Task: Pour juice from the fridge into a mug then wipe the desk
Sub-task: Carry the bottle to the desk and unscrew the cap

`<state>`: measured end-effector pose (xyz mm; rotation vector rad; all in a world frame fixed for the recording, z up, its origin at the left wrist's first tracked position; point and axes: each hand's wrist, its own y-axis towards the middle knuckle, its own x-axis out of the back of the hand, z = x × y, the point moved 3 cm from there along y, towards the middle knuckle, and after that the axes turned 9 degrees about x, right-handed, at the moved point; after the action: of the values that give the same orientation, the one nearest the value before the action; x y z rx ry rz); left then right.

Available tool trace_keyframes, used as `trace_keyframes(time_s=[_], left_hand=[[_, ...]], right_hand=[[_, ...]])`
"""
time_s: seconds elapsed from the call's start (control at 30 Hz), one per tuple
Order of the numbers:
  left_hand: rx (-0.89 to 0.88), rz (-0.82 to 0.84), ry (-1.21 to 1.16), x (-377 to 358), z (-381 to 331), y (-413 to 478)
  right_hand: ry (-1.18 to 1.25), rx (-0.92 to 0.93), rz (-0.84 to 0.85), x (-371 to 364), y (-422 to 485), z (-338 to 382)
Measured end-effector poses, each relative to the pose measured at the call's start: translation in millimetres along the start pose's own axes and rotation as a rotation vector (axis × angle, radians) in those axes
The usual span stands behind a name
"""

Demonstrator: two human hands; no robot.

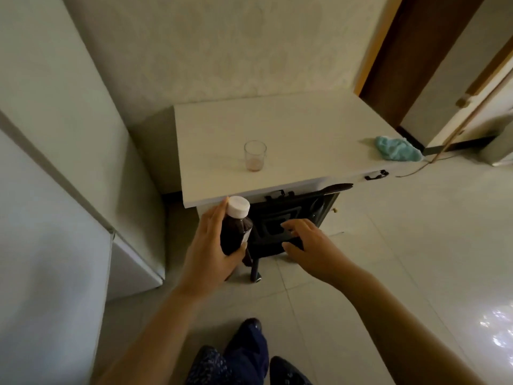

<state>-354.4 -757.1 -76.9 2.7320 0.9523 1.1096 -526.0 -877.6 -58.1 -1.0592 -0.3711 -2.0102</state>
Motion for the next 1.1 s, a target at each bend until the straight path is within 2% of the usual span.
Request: trace_keyframes(time_s=[0.3,0.53,0.73,1.1], left_hand=[[0.077,-0.14,-0.052,-24.8,39.8,118.4],[0.182,-0.218,-0.124,-47.3,60.4,191.9],[0.325,-0.369,-0.148,-81.2,93.9,251.2],[0.462,-0.402,-0.104,-120.7,148.8,324.1]], right_hand=[[-0.033,0.078,0.043,48.3,139.2,-37.0],[-0.032,0.131,0.116,64.5,227.2,-60.3],[0.023,0.2,0.152,78.7,294.3,-85.8],[0.011,0.238,0.199,84.6,385.1,-116.2]])
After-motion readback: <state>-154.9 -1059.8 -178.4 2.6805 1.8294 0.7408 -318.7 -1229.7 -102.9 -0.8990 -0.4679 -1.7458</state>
